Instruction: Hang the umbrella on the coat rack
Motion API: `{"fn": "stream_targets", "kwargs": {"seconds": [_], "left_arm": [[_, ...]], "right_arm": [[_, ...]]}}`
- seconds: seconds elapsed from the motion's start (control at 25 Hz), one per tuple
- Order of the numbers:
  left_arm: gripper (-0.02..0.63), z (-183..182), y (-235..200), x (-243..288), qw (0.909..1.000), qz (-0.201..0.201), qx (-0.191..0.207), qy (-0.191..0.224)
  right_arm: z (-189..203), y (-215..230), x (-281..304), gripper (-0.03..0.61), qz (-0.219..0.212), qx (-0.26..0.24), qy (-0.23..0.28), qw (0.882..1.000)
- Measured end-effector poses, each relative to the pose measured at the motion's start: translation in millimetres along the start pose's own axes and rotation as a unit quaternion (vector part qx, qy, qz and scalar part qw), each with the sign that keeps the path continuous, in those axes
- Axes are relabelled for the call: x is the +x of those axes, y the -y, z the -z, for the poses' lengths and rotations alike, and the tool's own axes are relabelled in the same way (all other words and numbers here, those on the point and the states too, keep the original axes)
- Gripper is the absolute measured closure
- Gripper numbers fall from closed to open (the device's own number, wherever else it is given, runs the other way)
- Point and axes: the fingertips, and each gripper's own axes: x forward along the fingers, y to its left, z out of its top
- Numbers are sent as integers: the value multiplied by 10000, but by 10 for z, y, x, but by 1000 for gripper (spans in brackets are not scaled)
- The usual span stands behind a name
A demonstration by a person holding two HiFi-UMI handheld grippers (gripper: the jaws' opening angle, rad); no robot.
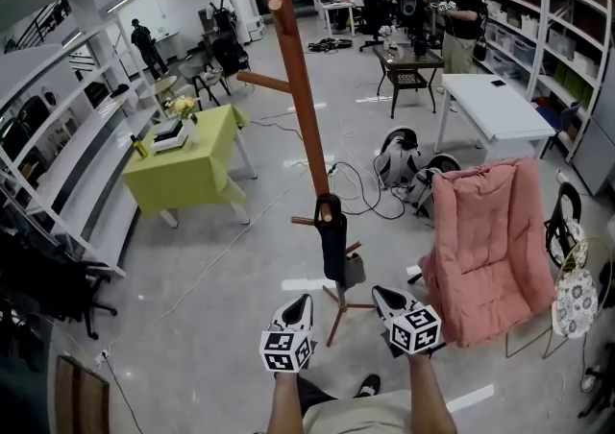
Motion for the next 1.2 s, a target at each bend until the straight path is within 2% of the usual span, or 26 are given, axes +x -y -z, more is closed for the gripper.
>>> {"fn": "stream_targets", "kwargs": {"seconds": [0.52,1.2], "left_arm": [[607,74,61,91,10000,61,11,-62],[607,-3,-34,83,9998,-207,18,-4]], "right_arm": [[58,23,11,575,-24,-93,-89,9999],[6,7,34,575,-64,-298,-145,9994]]}}
